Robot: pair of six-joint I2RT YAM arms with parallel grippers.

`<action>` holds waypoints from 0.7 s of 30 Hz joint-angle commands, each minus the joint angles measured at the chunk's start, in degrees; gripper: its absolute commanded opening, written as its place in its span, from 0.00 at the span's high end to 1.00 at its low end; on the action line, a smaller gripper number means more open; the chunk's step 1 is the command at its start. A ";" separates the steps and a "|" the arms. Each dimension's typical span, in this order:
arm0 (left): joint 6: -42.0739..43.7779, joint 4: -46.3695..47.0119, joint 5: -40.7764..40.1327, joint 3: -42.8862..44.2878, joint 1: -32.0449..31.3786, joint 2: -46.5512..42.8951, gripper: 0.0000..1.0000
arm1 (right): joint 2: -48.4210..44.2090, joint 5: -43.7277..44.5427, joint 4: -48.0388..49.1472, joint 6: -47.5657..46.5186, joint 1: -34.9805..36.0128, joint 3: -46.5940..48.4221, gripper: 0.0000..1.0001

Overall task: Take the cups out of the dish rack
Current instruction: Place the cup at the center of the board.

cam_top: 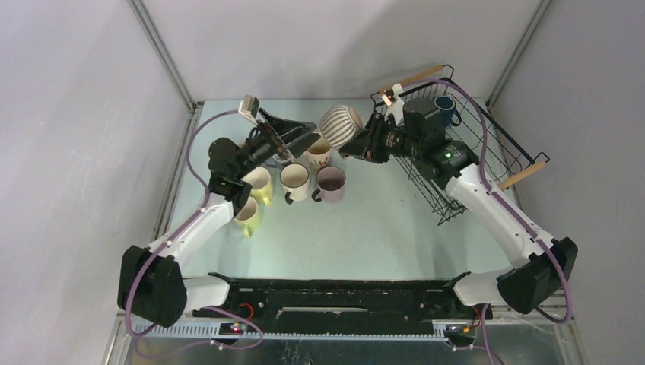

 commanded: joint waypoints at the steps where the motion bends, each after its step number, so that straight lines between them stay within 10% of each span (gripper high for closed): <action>1: -8.23 12.14 1.83 -1.85 0.12 1.93 0.00 | -2.86 -5.18 12.47 4.22 1.10 0.57 1.00; 11: -23.28 32.39 0.56 -1.83 -0.83 7.35 0.06 | -2.26 -9.28 18.72 8.93 1.68 -1.39 1.00; 21: -27.89 37.64 -0.25 -0.82 -3.16 8.87 0.37 | -2.41 -10.09 22.11 10.23 2.36 -3.40 1.00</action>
